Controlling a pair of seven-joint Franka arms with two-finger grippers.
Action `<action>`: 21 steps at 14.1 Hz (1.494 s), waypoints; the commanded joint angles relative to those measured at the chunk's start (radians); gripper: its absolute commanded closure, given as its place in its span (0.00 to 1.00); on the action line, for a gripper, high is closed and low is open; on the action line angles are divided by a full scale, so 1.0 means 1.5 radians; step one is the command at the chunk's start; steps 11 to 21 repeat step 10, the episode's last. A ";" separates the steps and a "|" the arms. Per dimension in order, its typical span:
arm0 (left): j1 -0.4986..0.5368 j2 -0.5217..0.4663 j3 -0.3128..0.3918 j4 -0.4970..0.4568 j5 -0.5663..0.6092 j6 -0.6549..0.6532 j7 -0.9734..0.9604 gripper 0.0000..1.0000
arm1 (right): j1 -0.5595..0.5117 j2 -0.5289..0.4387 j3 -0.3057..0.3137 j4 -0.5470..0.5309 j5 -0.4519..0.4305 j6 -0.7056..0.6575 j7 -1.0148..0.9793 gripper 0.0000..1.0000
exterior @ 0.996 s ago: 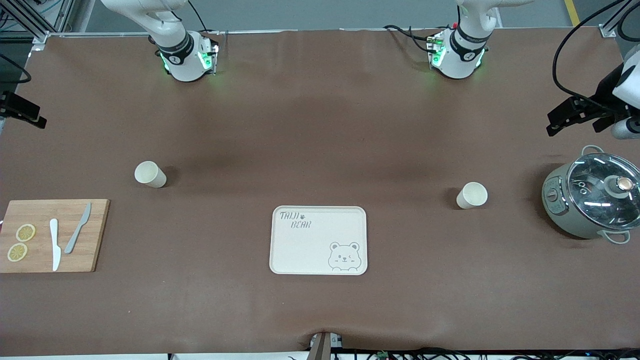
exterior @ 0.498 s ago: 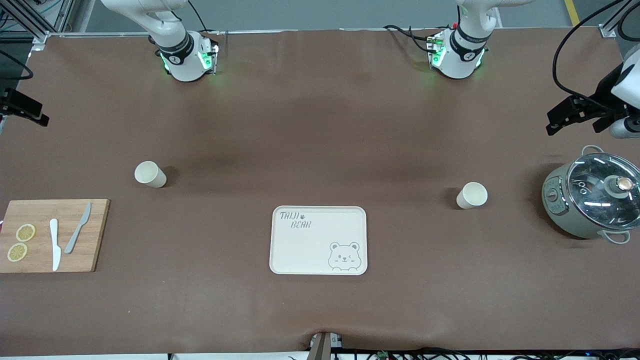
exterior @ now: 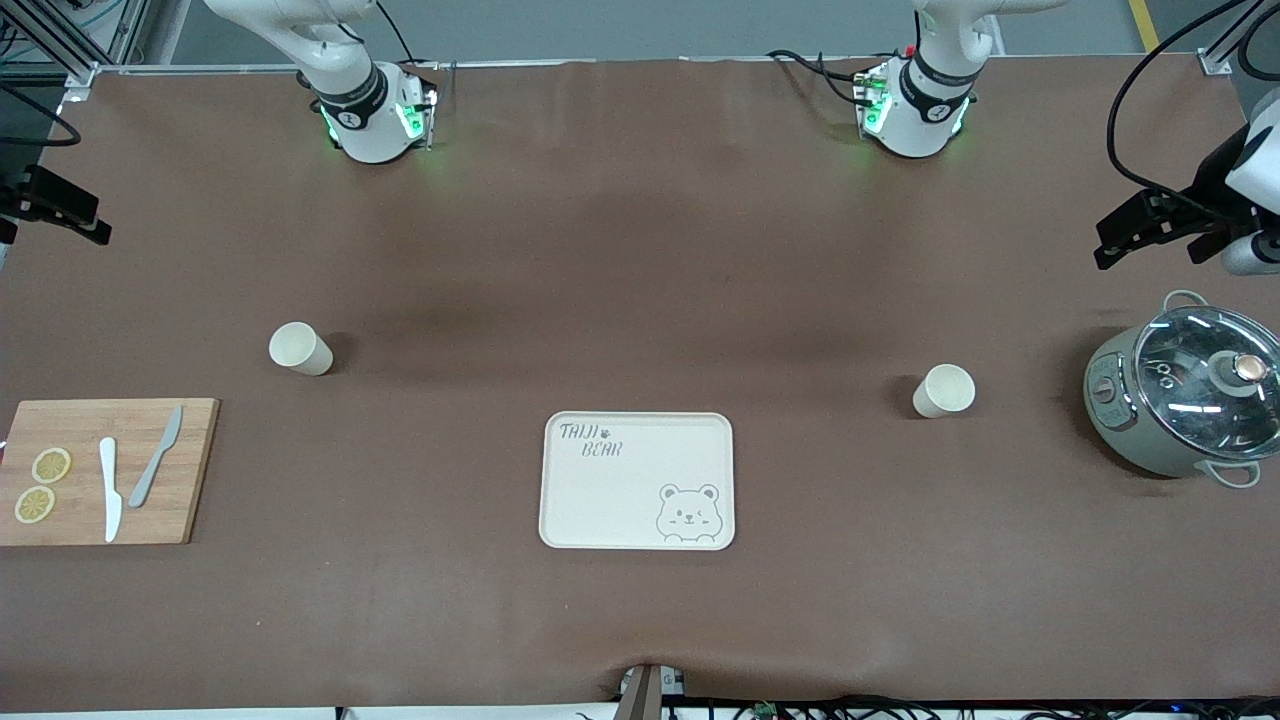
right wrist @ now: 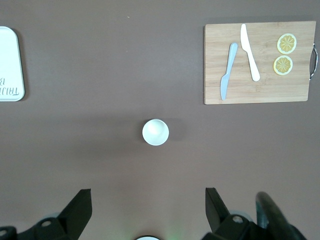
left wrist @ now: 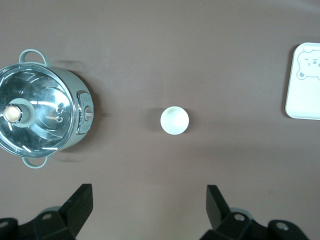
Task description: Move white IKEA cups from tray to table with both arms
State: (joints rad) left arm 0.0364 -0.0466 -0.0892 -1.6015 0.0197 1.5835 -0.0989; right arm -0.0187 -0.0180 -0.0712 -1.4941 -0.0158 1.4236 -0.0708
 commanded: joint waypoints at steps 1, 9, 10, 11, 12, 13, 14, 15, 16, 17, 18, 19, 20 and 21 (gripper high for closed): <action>-0.002 0.005 0.000 0.013 -0.003 -0.015 -0.008 0.00 | -0.016 -0.014 0.014 -0.014 0.010 0.000 0.004 0.00; 0.000 0.008 0.000 0.013 0.000 -0.039 -0.040 0.00 | -0.045 -0.012 0.013 -0.016 0.010 -0.007 0.005 0.00; -0.001 0.007 -0.002 0.014 0.011 -0.047 -0.040 0.00 | -0.051 -0.011 0.013 -0.016 0.010 -0.006 0.004 0.00; -0.001 0.007 -0.002 0.014 0.011 -0.047 -0.040 0.00 | -0.051 -0.011 0.013 -0.016 0.010 -0.006 0.004 0.00; -0.001 0.007 -0.002 0.014 0.011 -0.047 -0.040 0.00 | -0.051 -0.011 0.013 -0.016 0.010 -0.006 0.004 0.00; -0.001 0.007 -0.002 0.014 0.011 -0.047 -0.040 0.00 | -0.051 -0.011 0.013 -0.016 0.010 -0.006 0.004 0.00; -0.001 0.007 -0.002 0.014 0.011 -0.047 -0.040 0.00 | -0.051 -0.011 0.013 -0.016 0.010 -0.006 0.004 0.00; -0.001 0.007 -0.002 0.014 0.011 -0.047 -0.040 0.00 | -0.051 -0.011 0.013 -0.016 0.010 -0.006 0.004 0.00; -0.001 0.007 -0.002 0.014 0.011 -0.047 -0.040 0.00 | -0.051 -0.011 0.013 -0.016 0.010 -0.006 0.004 0.00; -0.001 0.007 -0.002 0.014 0.011 -0.047 -0.040 0.00 | -0.051 -0.011 0.013 -0.016 0.010 -0.006 0.004 0.00; -0.001 0.007 -0.002 0.014 0.011 -0.047 -0.040 0.00 | -0.051 -0.011 0.013 -0.016 0.010 -0.006 0.004 0.00; -0.001 0.007 -0.002 0.014 0.011 -0.047 -0.040 0.00 | -0.051 -0.011 0.013 -0.016 0.010 -0.006 0.004 0.00; -0.001 0.007 -0.002 0.014 0.011 -0.047 -0.040 0.00 | -0.051 -0.011 0.013 -0.016 0.010 -0.006 0.004 0.00; -0.001 0.007 -0.002 0.014 0.011 -0.047 -0.040 0.00 | -0.051 -0.011 0.013 -0.016 0.010 -0.006 0.004 0.00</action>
